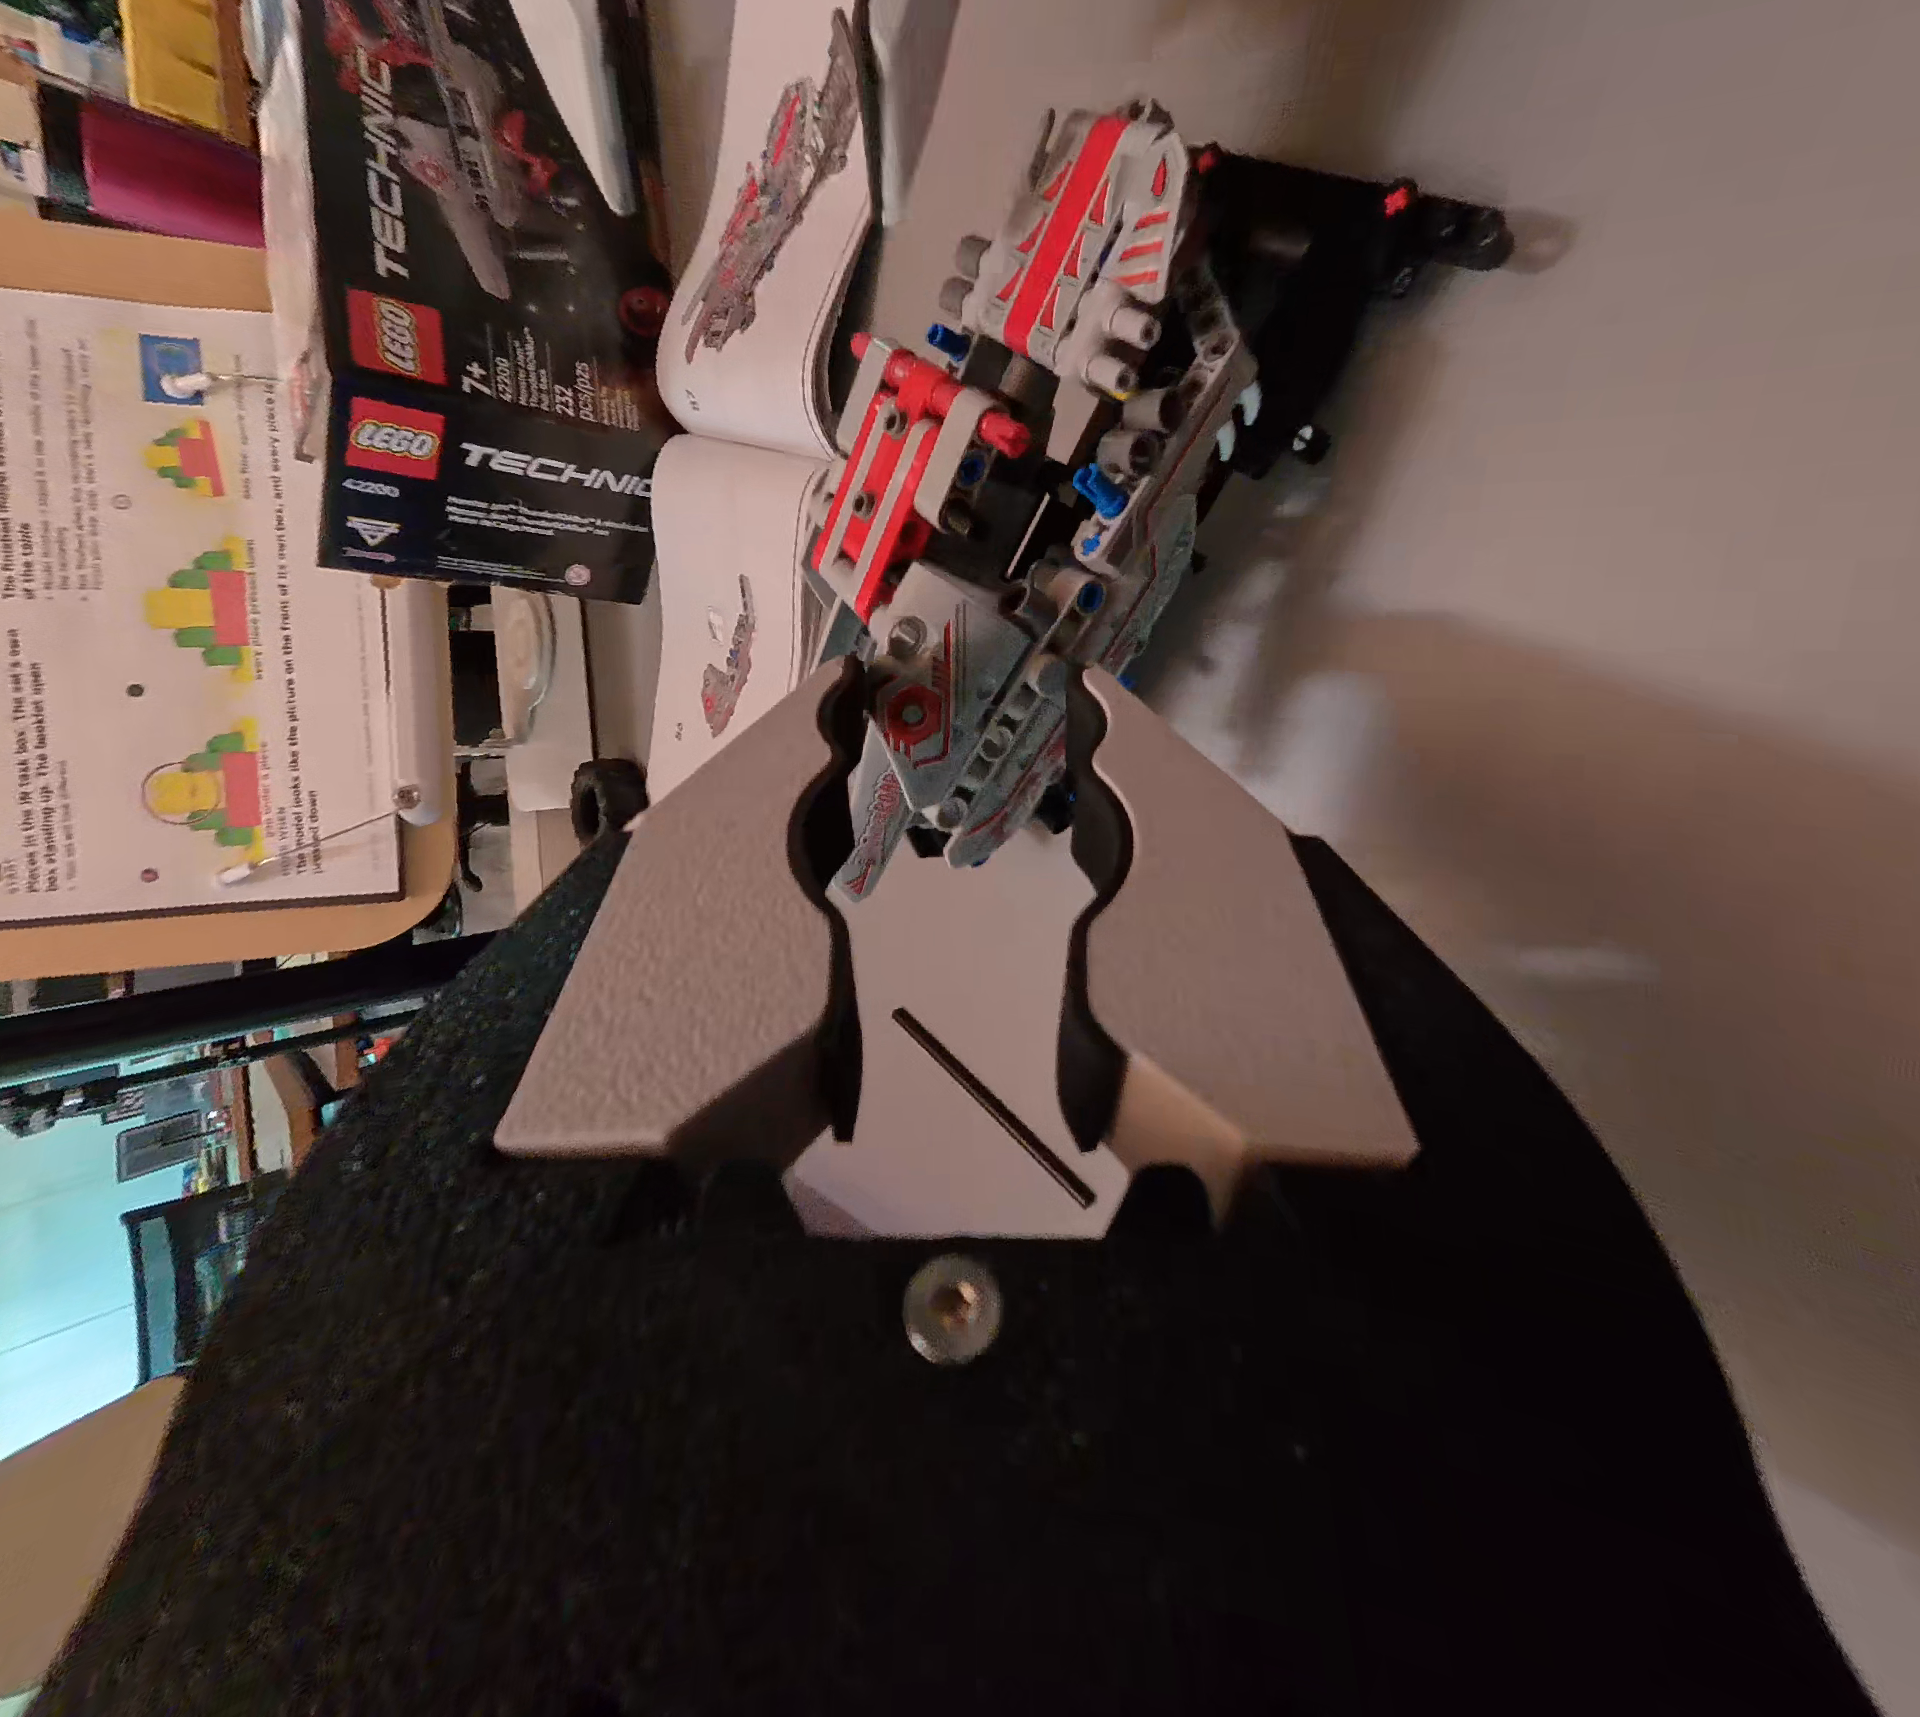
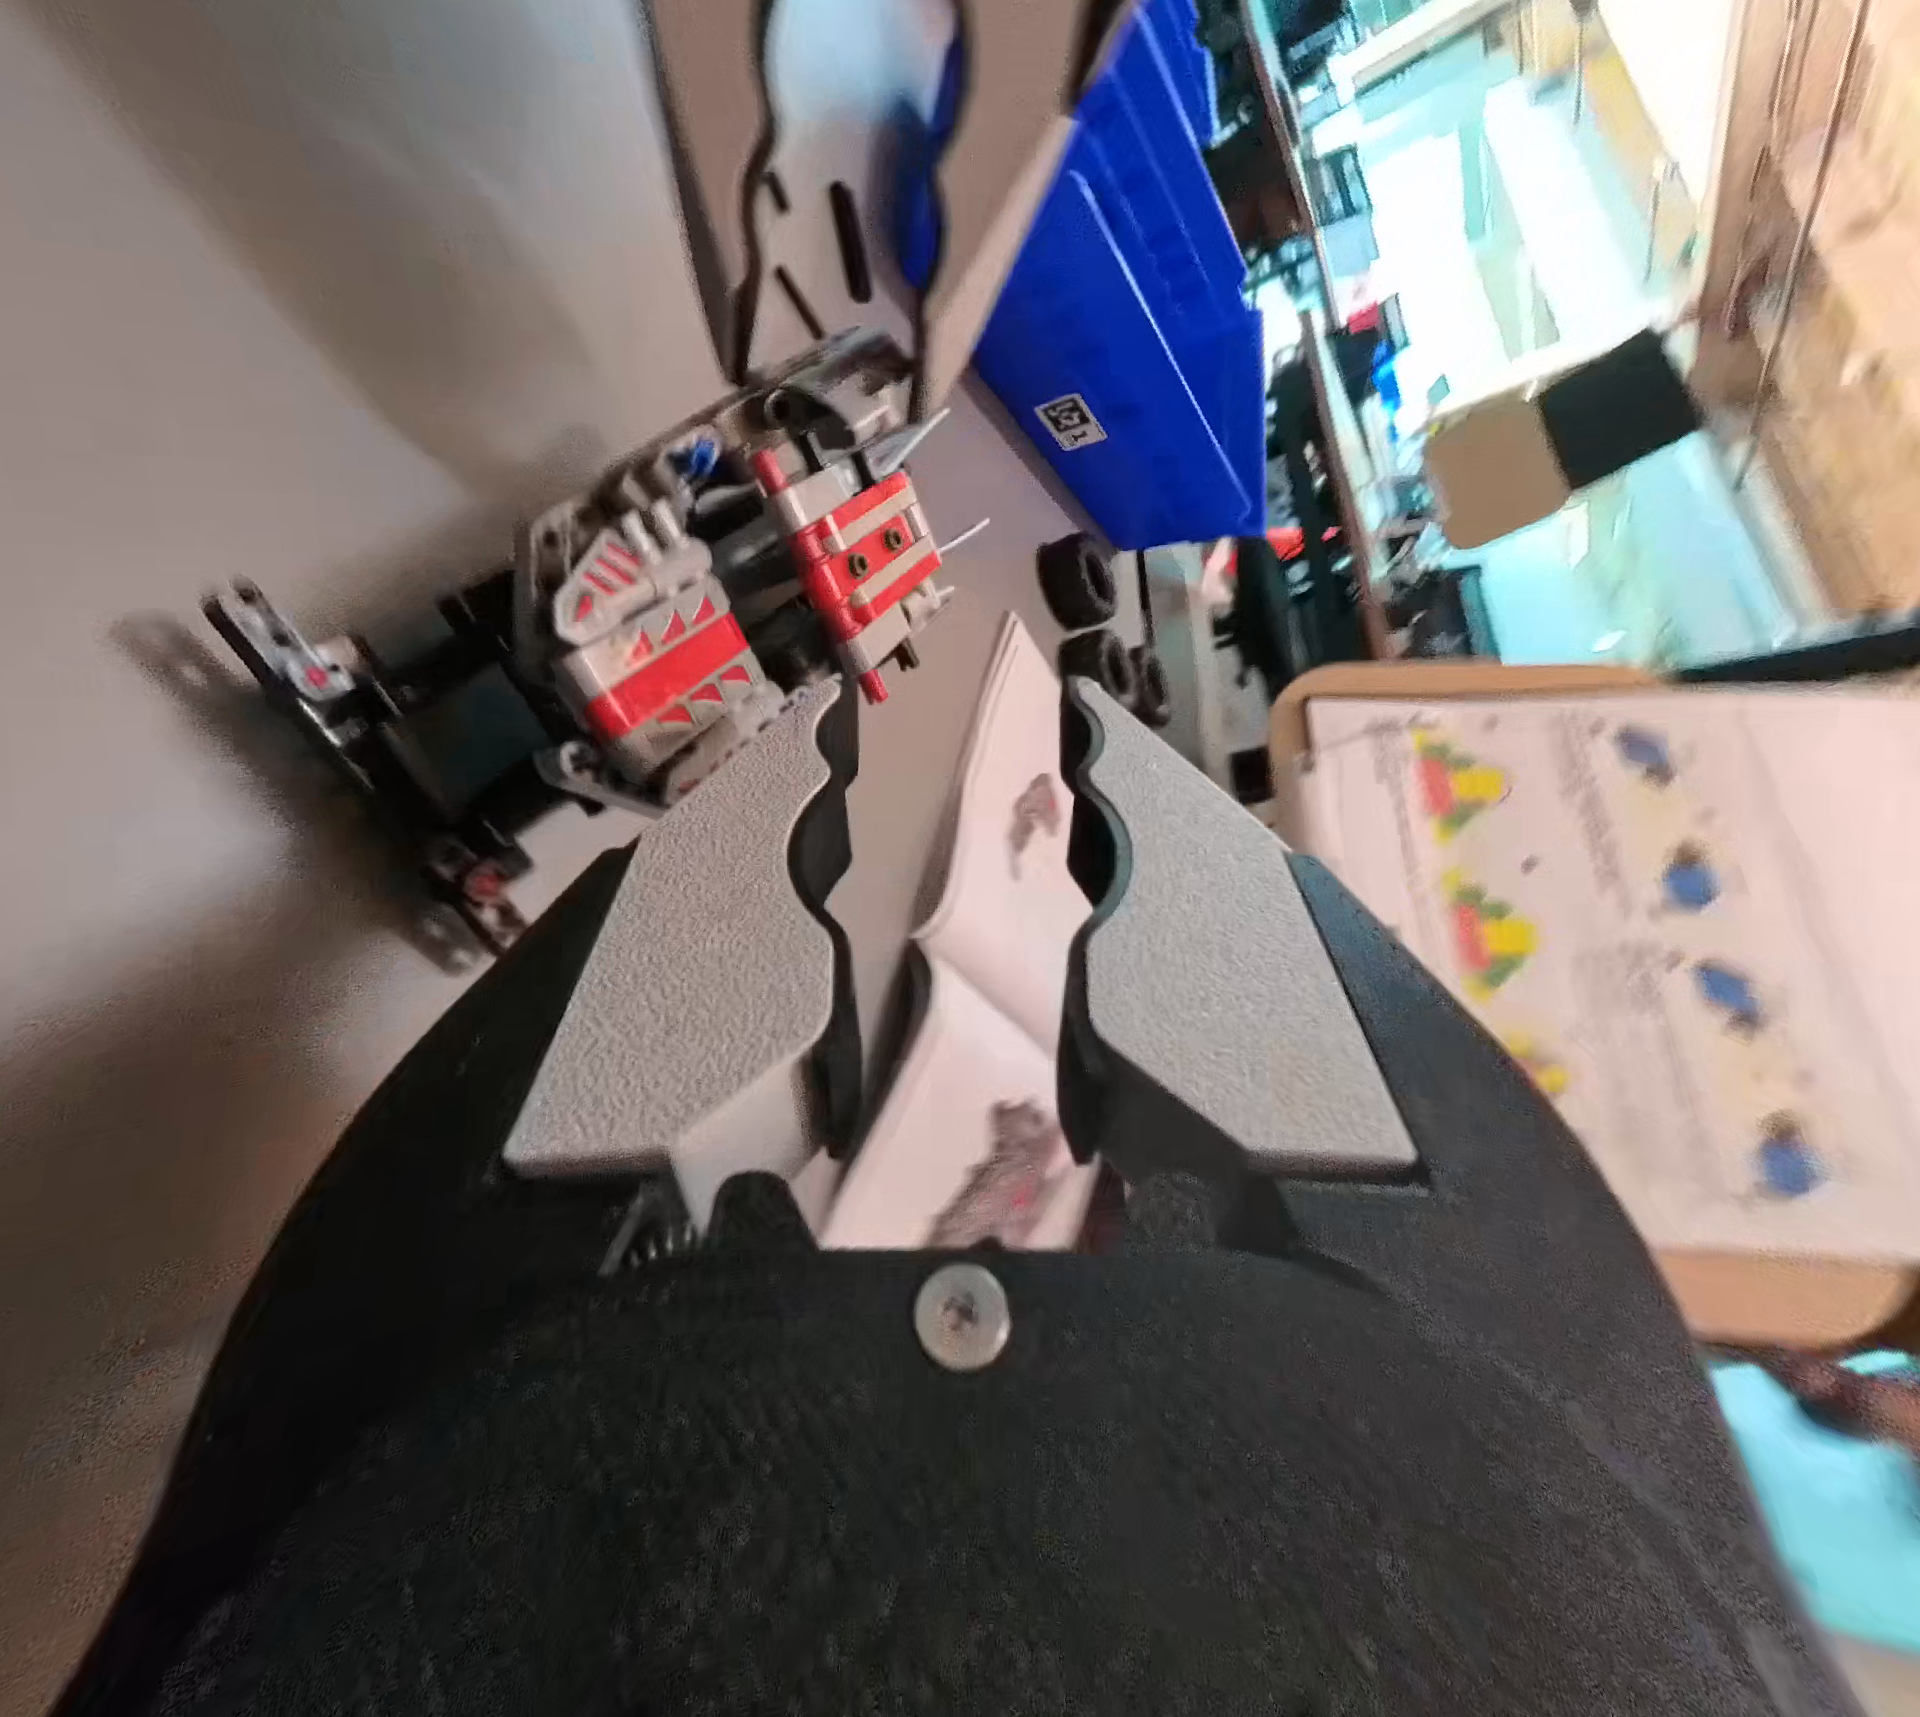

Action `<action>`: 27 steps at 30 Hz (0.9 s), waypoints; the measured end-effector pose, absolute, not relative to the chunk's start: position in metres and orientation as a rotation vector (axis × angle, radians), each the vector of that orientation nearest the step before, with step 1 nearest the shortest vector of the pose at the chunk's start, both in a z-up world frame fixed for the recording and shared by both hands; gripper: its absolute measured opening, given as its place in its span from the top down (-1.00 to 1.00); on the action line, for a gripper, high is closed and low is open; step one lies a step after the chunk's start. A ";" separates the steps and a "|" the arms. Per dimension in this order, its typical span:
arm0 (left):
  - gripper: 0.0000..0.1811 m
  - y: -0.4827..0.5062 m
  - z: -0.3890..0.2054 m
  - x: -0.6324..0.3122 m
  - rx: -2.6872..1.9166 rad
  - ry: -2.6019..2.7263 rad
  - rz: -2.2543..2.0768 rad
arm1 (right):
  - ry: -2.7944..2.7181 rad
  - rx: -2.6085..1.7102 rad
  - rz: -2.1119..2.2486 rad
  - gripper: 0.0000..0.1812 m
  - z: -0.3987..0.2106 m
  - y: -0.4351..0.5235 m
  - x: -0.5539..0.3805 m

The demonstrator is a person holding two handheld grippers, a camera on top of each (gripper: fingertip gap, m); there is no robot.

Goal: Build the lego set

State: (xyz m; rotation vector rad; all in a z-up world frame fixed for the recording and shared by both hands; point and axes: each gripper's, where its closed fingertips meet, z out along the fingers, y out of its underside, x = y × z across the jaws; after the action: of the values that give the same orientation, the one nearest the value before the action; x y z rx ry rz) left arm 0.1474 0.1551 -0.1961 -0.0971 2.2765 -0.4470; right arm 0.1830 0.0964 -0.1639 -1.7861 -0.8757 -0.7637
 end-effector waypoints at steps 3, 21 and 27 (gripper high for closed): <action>0.60 0.150 -0.193 0.142 -0.077 2.232 -0.444 | -0.513 -1.876 -0.459 0.45 -0.158 0.087 0.174; 0.60 0.149 -0.199 0.136 0.113 2.079 -0.570 | -0.039 -2.021 -0.324 0.15 -0.171 0.117 0.152; 0.60 0.150 -0.205 0.139 0.135 2.065 -0.660 | -0.020 -2.124 -0.162 0.08 -0.190 0.136 0.161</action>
State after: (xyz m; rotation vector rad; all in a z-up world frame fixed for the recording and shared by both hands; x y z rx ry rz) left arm 0.1387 0.1499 -0.2046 0.1346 2.0647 -0.6596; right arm 0.1613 0.1365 -0.1902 -2.1241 -0.0199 -0.1622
